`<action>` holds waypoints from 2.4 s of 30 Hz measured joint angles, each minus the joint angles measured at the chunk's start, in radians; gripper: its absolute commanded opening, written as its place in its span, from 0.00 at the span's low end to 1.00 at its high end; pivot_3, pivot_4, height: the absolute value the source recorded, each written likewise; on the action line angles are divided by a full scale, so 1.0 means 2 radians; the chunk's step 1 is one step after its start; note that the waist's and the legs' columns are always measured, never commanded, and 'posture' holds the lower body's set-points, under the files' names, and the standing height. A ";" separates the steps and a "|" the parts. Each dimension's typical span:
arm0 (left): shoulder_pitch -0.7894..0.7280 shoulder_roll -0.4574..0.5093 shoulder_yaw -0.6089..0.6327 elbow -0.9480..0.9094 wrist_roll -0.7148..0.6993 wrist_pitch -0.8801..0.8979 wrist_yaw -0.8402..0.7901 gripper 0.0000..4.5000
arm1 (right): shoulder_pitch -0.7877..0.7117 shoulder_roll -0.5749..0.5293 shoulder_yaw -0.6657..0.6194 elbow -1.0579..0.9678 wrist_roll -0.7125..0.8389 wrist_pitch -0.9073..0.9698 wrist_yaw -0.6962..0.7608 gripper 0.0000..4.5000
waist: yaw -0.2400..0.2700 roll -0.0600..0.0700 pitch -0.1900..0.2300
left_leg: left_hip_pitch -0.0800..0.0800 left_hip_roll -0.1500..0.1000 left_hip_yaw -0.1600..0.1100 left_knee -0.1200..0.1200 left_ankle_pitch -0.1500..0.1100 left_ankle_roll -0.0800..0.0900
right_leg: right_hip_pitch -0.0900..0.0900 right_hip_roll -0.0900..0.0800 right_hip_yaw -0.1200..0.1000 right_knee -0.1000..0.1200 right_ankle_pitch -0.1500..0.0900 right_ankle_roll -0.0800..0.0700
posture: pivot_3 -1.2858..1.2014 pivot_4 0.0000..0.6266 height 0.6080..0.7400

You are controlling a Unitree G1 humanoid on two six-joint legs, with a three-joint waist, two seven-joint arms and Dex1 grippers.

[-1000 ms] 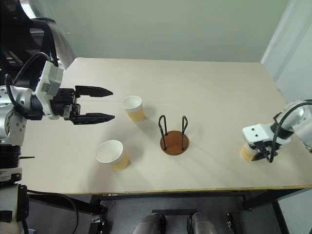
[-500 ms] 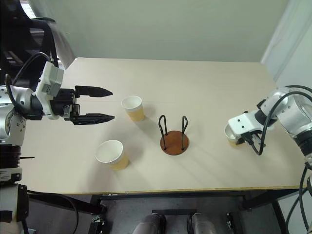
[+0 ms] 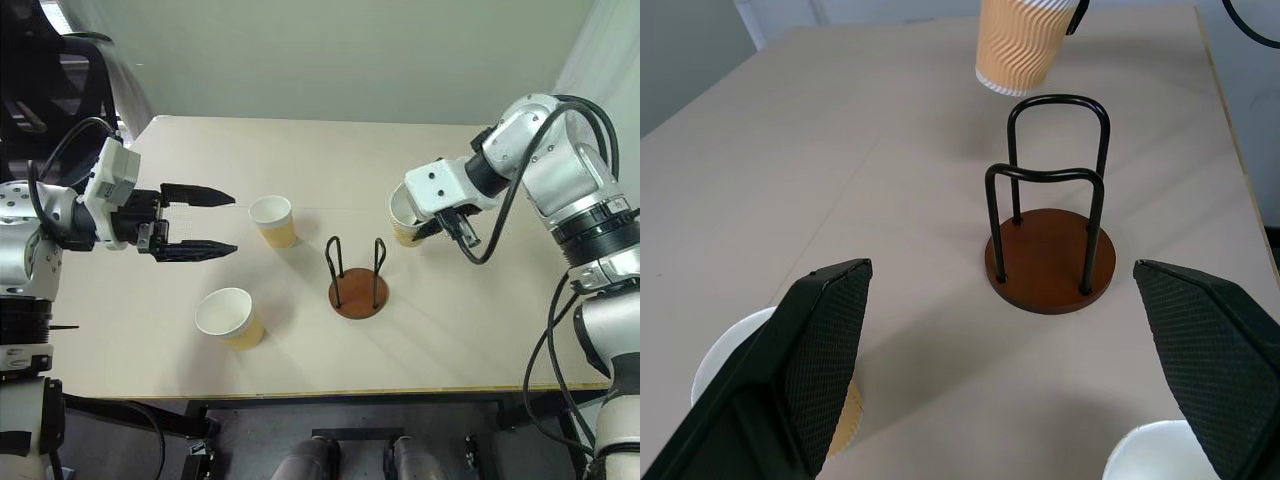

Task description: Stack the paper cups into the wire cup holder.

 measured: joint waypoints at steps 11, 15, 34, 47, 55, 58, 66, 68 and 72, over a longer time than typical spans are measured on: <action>-0.027 -0.017 -0.013 0.040 0.015 -0.019 -0.011 1.00 | -0.022 0.036 -0.022 -0.036 0.023 0.056 0.000 0.01 | 0.000 0.000 0.000 | 0.000 0.000 0.000 0.000 0.000 -0.001 | 0.000 0.000 0.000 0.001 -0.002 -0.004 | 0.52 0.24 1.00; -0.036 -0.022 -0.016 0.060 0.021 -0.031 -0.015 1.00 | -0.022 0.048 -0.034 -0.047 0.031 0.077 0.000 0.01 | 0.000 0.000 0.000 | 0.000 0.000 0.000 0.000 0.000 -0.001 | 0.000 0.000 0.000 0.001 -0.002 -0.004 | 0.52 0.24 1.00; -0.031 -0.015 -0.015 0.070 0.022 -0.041 -0.020 1.00 | 0.019 0.063 -0.022 -0.079 0.029 0.085 0.000 0.01 | -0.001 0.000 0.000 | 0.001 0.000 0.000 0.000 0.001 -0.001 | -0.001 0.000 0.000 0.003 -0.002 -0.003 | 0.52 0.24 1.00; -0.023 -0.009 -0.008 0.067 0.020 -0.041 -0.018 1.00 | 0.028 0.088 -0.021 -0.058 0.003 0.058 -0.001 0.73 | -0.001 0.000 0.000 | 0.001 0.000 0.000 0.000 0.001 -0.001 | -0.001 0.000 0.000 0.003 -0.002 -0.004 | 0.52 0.24 1.00; -0.024 -0.016 0.008 0.064 0.009 -0.023 0.014 1.00 | 0.030 0.121 -0.080 -0.029 0.020 0.101 -0.028 0.89 | -0.001 0.000 0.000 | 0.001 0.000 0.000 0.000 0.001 -0.001 | -0.001 0.000 0.000 0.003 -0.002 -0.004 | 0.52 0.24 1.00; -0.035 -0.019 0.014 0.066 0.009 0.000 0.045 1.00 | 0.029 0.123 -0.124 -0.010 0.047 0.149 -0.043 0.89 | 0.000 0.000 0.000 | 0.000 0.000 0.000 0.000 0.001 -0.001 | -0.001 0.000 0.000 0.003 -0.002 -0.004 | 0.52 0.24 1.00; -0.047 0.006 -0.022 0.100 0.105 -0.039 0.123 1.00 | 0.011 0.121 -0.185 0.083 0.054 0.130 -0.071 0.89 | -0.001 0.000 0.000 | 0.001 0.000 0.000 0.000 0.001 -0.002 | -0.001 0.000 0.000 0.004 -0.003 -0.004 | 0.52 0.24 1.00; -0.041 0.014 -0.037 0.114 0.133 -0.069 0.125 1.00 | 0.013 0.119 -0.191 0.108 0.050 0.107 -0.070 0.89 | -0.001 0.000 0.000 | 0.001 0.000 0.000 0.000 0.001 -0.002 | -0.001 0.000 0.000 0.004 -0.002 -0.004 | 0.52 0.24 1.00; -0.036 0.020 -0.049 0.136 0.155 -0.130 0.109 1.00 | 0.016 0.110 -0.197 0.145 0.050 0.079 -0.046 0.89 | 0.000 0.000 0.000 | 0.001 0.000 0.000 0.000 0.001 -0.002 | -0.001 0.000 0.000 0.004 -0.001 -0.001 | 0.52 0.24 1.00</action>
